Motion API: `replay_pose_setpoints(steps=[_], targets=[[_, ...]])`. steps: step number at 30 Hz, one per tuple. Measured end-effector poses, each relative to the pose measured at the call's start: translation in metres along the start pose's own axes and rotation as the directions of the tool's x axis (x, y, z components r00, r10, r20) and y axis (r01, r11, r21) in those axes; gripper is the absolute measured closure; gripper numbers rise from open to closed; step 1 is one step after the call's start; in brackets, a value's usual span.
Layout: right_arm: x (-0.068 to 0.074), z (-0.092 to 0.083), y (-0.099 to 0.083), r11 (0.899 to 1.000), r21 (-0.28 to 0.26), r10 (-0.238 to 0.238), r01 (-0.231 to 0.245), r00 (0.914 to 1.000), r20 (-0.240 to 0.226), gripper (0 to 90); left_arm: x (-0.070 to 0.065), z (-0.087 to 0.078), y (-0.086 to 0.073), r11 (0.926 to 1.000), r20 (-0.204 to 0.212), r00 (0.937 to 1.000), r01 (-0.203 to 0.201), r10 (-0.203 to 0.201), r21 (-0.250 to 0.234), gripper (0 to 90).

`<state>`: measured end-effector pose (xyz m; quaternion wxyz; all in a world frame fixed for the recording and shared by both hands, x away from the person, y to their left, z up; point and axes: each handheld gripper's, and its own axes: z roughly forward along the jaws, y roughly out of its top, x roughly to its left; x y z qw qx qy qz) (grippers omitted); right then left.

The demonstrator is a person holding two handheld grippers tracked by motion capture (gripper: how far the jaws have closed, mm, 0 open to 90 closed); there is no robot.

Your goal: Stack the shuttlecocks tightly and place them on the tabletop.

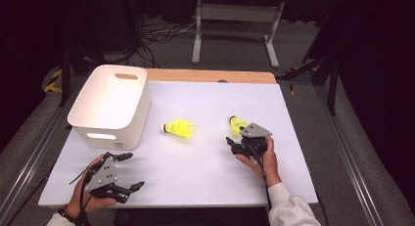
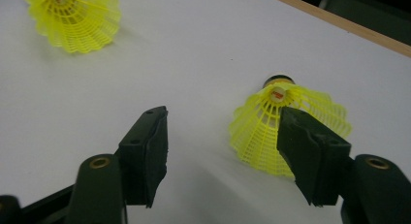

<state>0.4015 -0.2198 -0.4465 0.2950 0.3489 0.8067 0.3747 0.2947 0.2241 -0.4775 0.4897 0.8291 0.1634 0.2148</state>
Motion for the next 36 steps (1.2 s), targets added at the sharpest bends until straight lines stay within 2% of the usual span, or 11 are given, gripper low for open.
replay_pose_setpoints(steps=[3,5,8,15,18,24,29,36], targets=[[-0.006,0.009,0.002,1.0,0.004,0.031,-0.031,0.9992,0.025,44.7,-0.001,0.001,0.0,1.0,0.001,1.0,0.005,-0.005,-0.001,7.5],[-0.008,0.014,0.002,0.999,0.013,0.036,-0.037,0.9982,0.047,48.8,-0.001,0.001,0.0,1.0,0.003,1.0,0.006,-0.006,0.001,7.5],[-0.009,0.018,0.003,0.999,0.018,0.043,-0.044,0.9973,0.06,52.4,-0.001,0.002,0.0,1.0,0.003,1.0,0.008,-0.008,0.0,7.6],[-0.012,0.03,0.007,0.994,0.033,0.097,-0.1,0.9918,0.082,61.8,-0.001,0.002,-0.001,1.0,0.005,1.0,0.009,-0.009,0.002,7.6],[-0.012,0.034,0.01,0.993,0.034,0.112,-0.116,0.9894,0.092,68.3,0.0,0.002,-0.001,1.0,0.006,1.0,0.004,-0.004,0.006,7.5],[-0.013,0.036,0.009,0.991,0.042,0.121,-0.127,0.9861,0.114,87.0,-0.001,0.002,-0.001,1.0,0.007,1.0,0.006,-0.006,0.005,7.6],[-0.015,0.034,0.008,0.991,0.037,0.125,-0.13,0.9848,0.121,90.0,-0.001,0.002,0.0,1.0,0.006,1.0,0.003,-0.003,0.003,7.6],[-0.017,0.024,0.01,0.991,-0.01,0.131,-0.13,0.9848,0.115,90.0,-0.001,0.002,0.0,1.0,0.009,1.0,0.0,0.0,0.004,7.7]])
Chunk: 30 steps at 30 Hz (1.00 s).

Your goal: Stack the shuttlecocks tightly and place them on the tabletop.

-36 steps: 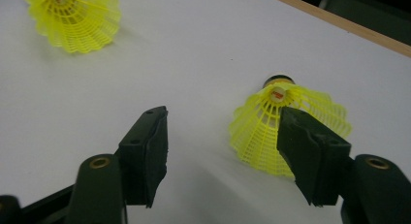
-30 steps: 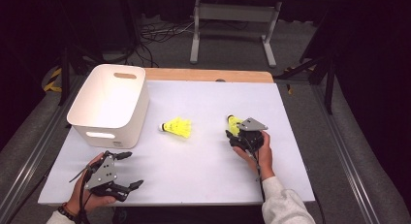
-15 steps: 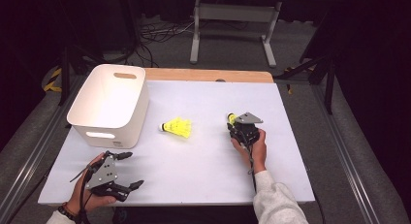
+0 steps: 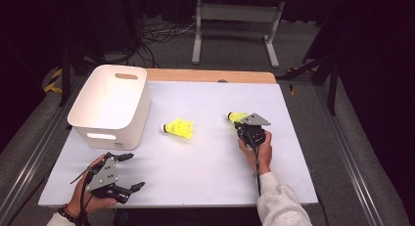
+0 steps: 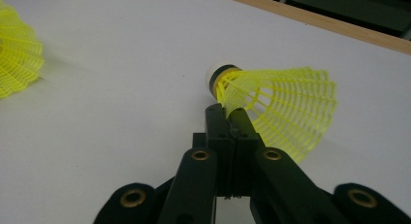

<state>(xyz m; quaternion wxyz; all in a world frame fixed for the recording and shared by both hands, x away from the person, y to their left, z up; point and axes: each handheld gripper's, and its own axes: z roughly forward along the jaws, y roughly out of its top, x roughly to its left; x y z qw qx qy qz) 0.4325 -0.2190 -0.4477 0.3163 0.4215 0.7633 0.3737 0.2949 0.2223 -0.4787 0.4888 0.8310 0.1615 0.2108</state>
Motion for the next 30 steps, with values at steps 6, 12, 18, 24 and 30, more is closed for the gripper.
replay_pose_setpoints(steps=[6,12,18,24,30], targets=[[-0.003,-0.007,0.001,1.0,-0.029,0.004,-0.004,0.9999,-0.017,90.0,0.0,0.0,0.0,1.0,-0.002,1.0,-0.003,0.003,0.002,7.7],[-0.005,-0.015,0.003,0.998,-0.062,0.005,-0.006,0.9997,-0.024,90.0,0.0,0.0,0.0,1.0,-0.003,1.0,-0.001,0.001,0.0,7.7],[-0.007,-0.02,0.005,0.997,-0.081,-0.005,0.002,0.9993,-0.038,90.0,0.0,0.0,0.0,1.0,-0.002,1.0,-0.002,0.002,0.001,7.7],[-0.009,-0.024,0.006,0.995,-0.097,-0.018,0.012,0.9981,-0.059,90.0,0.0,0.0,0.0,1.0,0.0,1.0,-0.001,0.001,0.004,7.8],[-0.01,-0.036,0.009,0.991,-0.131,-0.04,0.028,0.9952,-0.089,90.0,0.0,-0.001,0.0,1.0,-0.002,1.0,-0.003,0.003,0.0,7.8]])
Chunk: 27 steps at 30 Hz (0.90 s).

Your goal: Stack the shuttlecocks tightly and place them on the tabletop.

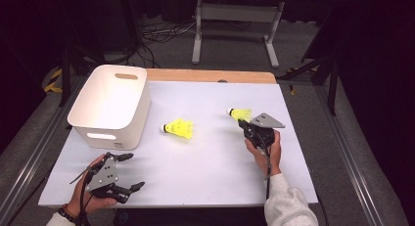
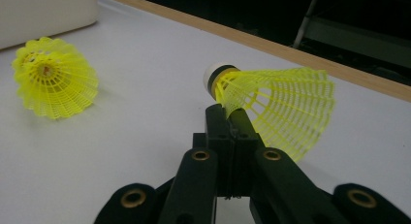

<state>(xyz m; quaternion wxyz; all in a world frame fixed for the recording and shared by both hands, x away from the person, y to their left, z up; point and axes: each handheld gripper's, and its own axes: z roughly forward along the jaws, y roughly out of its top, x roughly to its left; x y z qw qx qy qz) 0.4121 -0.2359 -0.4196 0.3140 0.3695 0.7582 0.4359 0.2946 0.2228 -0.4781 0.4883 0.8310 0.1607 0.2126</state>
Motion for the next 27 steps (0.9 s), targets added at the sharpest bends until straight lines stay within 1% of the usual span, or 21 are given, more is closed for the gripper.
replay_pose_setpoints(steps=[7,8,11,14,15,16,18,22,23,26,27], targets=[[0.005,-0.011,0.006,0.999,-0.034,-0.034,0.033,0.9982,-0.049,90.0,0.0,0.0,0.0,1.0,-0.001,1.0,0.0,0.0,0.0,7.8],[0.006,-0.013,0.007,0.999,-0.037,-0.042,0.04,0.9972,-0.062,90.0,0.0,0.0,0.0,1.0,0.0,1.0,0.001,-0.001,0.0,7.8],[0.01,-0.014,0.009,0.997,-0.041,-0.061,0.058,0.9951,-0.078,90.0,0.0,0.0,0.0,1.0,0.0,1.0,0.001,-0.001,0.0,7.8],[0.015,-0.015,0.011,0.996,-0.044,-0.083,0.079,0.9917,-0.099,90.0,0.0,-0.001,0.0,1.0,0.0,1.0,0.001,-0.001,-0.002,7.8],[0.017,-0.016,0.012,0.995,-0.045,-0.092,0.087,0.9892,-0.114,90.0,0.0,-0.001,0.0,1.0,0.0,1.0,0.002,-0.002,-0.002,7.8],[0.017,-0.016,0.012,0.995,-0.045,-0.092,0.087,0.9892,-0.114,90.0,0.0,-0.001,0.0,1.0,0.0,1.0,0.002,-0.002,-0.002,7.8],[0.02,-0.016,0.012,0.994,-0.048,-0.105,0.099,0.9861,-0.129,90.0,0.0,-0.001,0.0,1.0,0.0,1.0,0.002,-0.002,-0.002,7.8],[0.026,-0.016,0.014,0.99,-0.052,-0.135,0.128,0.9771,-0.165,90.0,0.0,-0.001,0.0,1.0,0.001,1.0,0.002,-0.002,-0.002,7.8],[0.028,-0.016,0.015,0.99,-0.054,-0.14,0.133,0.9735,-0.181,90.0,0.0,-0.001,0.0,1.0,0.001,1.0,0.002,-0.002,-0.002,7.8],[0.033,-0.016,0.016,0.988,-0.053,-0.156,0.148,0.9662,-0.205,90.0,0.0,-0.001,0.0,1.0,0.0,1.0,0.003,-0.003,-0.003,7.8],[0.036,-0.015,0.016,0.986,-0.052,-0.165,0.157,0.9618,-0.219,90.0,0.001,-0.001,0.0,1.0,0.0,1.0,0.0,0.0,0.0,7.8]])
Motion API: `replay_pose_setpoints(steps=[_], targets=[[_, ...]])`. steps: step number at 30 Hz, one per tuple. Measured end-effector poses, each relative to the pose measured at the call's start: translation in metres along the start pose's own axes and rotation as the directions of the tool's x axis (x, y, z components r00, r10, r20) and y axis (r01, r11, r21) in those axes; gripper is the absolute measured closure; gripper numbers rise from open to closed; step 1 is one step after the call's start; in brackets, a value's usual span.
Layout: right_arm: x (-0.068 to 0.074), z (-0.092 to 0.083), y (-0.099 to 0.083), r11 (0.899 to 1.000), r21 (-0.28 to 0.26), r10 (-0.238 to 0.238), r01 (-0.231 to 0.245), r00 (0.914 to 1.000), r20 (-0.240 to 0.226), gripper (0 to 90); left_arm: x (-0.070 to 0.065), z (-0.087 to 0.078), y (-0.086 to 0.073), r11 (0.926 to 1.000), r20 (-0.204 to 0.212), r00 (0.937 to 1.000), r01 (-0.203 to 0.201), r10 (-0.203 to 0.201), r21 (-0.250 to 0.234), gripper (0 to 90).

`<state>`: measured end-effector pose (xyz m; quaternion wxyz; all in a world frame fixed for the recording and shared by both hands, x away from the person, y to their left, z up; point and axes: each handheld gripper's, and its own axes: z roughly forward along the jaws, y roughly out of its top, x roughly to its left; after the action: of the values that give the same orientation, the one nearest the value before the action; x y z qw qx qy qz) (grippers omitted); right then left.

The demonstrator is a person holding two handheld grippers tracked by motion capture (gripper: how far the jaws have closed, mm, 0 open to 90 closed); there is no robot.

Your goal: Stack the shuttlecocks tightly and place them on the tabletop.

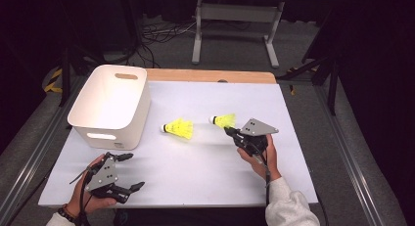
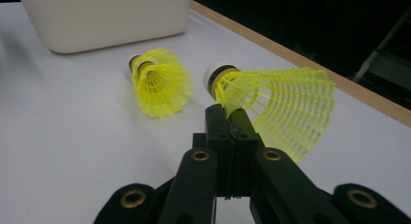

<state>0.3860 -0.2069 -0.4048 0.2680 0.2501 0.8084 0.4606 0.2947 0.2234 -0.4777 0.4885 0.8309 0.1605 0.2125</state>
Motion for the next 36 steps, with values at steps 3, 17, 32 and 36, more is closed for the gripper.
replay_pose_setpoints(steps=[3,17,32,36], targets=[[0.005,0.004,0.001,1.0,0.008,-0.014,0.014,0.9996,-0.024,90.0,-0.001,0.001,0.0,1.0,0.001,1.0,0.003,-0.003,-0.001,7.8],[0.031,0.041,0.003,0.996,0.063,-0.055,0.063,0.9902,-0.128,90.0,0.0,0.001,-0.001,1.0,0.006,1.0,0.008,-0.008,0.001,7.8],[0.035,0.076,-0.001,0.994,0.108,-0.012,0.031,0.9852,-0.171,90.0,-0.001,0.002,-0.001,1.0,0.014,0.9999,0.008,-0.008,0.002,7.9],[0.037,0.084,-0.001,0.993,0.119,-0.001,0.023,0.983,-0.184,90.0,0.0,0.003,-0.001,1.0,0.016,0.9998,0.008,-0.008,0.001,7.8]])
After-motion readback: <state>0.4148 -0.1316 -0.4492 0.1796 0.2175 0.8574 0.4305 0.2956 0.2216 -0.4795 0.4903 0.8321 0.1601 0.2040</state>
